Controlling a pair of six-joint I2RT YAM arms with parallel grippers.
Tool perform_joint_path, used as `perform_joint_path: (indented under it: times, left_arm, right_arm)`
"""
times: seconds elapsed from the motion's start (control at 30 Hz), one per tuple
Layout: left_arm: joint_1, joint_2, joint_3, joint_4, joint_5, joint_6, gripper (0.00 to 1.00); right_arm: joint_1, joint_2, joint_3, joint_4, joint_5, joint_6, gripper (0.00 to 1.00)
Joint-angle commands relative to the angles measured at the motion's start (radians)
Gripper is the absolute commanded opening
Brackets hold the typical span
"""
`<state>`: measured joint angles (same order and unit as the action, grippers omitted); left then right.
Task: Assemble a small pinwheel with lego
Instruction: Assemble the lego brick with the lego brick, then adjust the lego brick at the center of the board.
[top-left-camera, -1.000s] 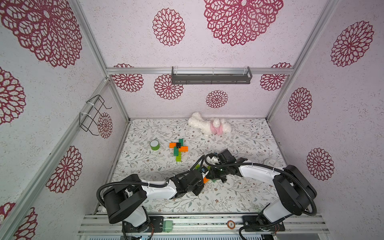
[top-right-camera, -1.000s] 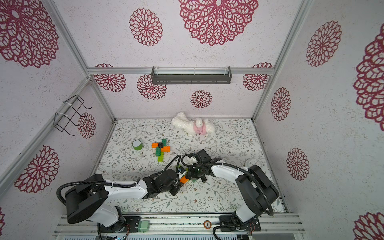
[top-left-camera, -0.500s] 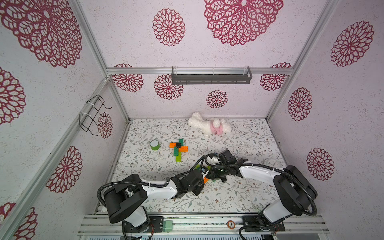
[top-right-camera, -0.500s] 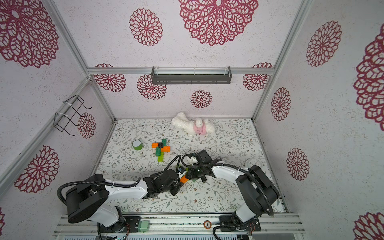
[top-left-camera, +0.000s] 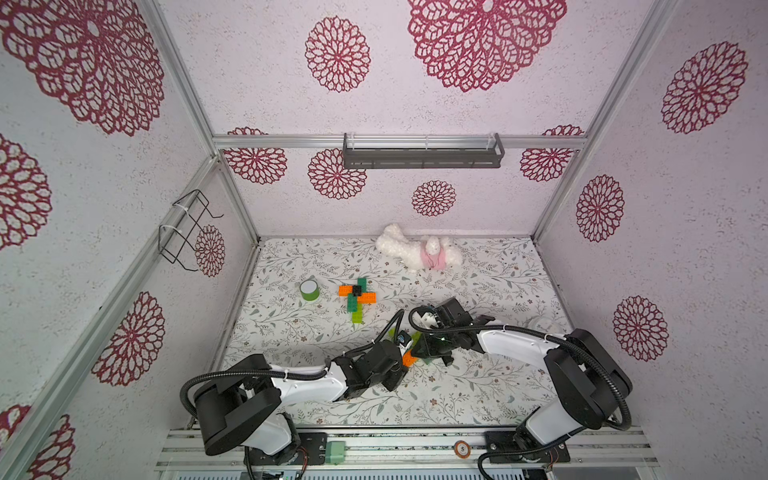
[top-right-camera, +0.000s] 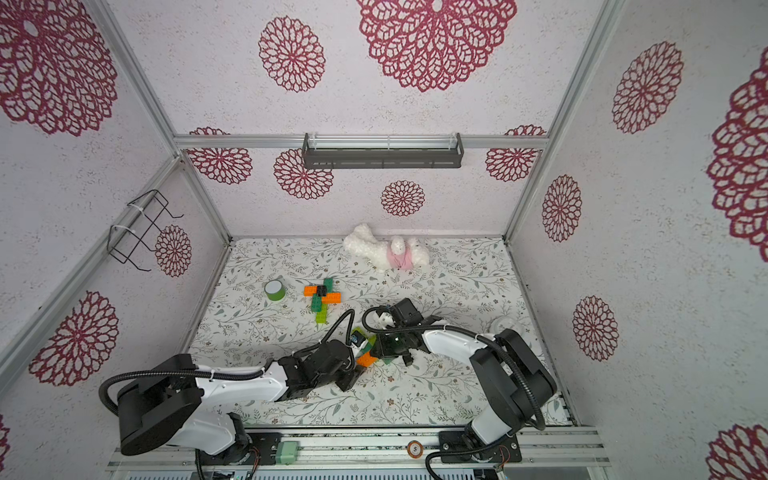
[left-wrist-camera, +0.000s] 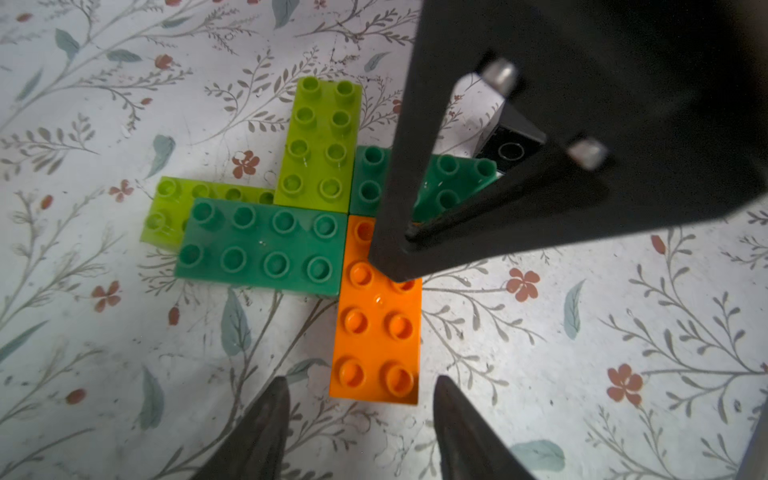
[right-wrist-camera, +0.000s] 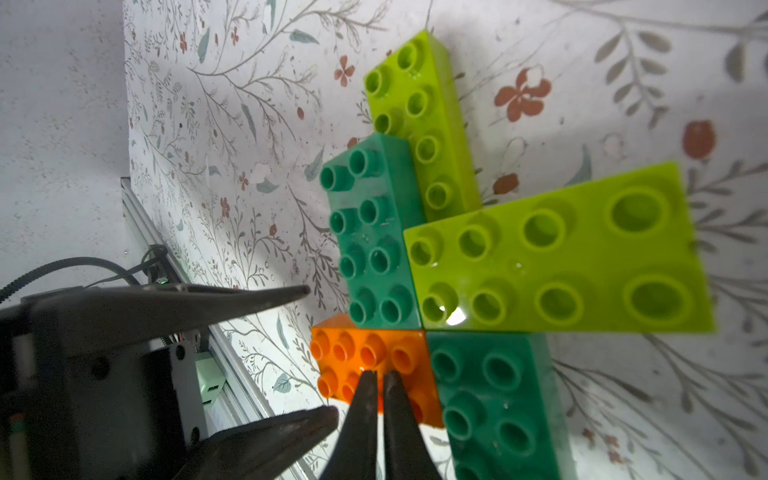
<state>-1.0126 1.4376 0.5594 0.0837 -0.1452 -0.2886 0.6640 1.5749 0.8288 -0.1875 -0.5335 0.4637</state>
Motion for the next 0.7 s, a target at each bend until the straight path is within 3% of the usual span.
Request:
perform_joint_path:
  times: [0.0, 0.23, 0.37, 0.43, 0.53, 0.67]
  left_arm:
    - [0.018, -0.08, -0.032, 0.015, -0.008, -0.021, 0.66]
    - [0.081, -0.299, -0.064, -0.052, -0.012, -0.069, 0.82]
    - [0.141, -0.478, -0.065, -0.115, -0.015, -0.103, 0.9]
    - [0.184, -0.583, -0.074, -0.137, 0.0, -0.129, 0.98]
    - [0.259, -0.722, -0.101, -0.136, 0.045, -0.203, 0.97]
    - [0.311, -0.789, -0.11, -0.123, 0.057, -0.323, 0.97]
  right_arm:
    - [0.0, 0.014, 0.049, -0.059, -0.001, -0.005, 0.15]
    - [-0.014, -0.065, 0.12, -0.081, -0.042, -0.006, 0.33]
    - [-0.074, -0.153, 0.109, -0.142, 0.034, -0.012, 0.45]
    - [-0.131, -0.228, 0.062, -0.163, 0.081, 0.0, 0.58]
    - [-0.208, -0.314, 0.003, -0.24, 0.211, 0.012, 0.7]
    - [-0.254, -0.354, -0.08, -0.281, 0.258, 0.027, 0.71]
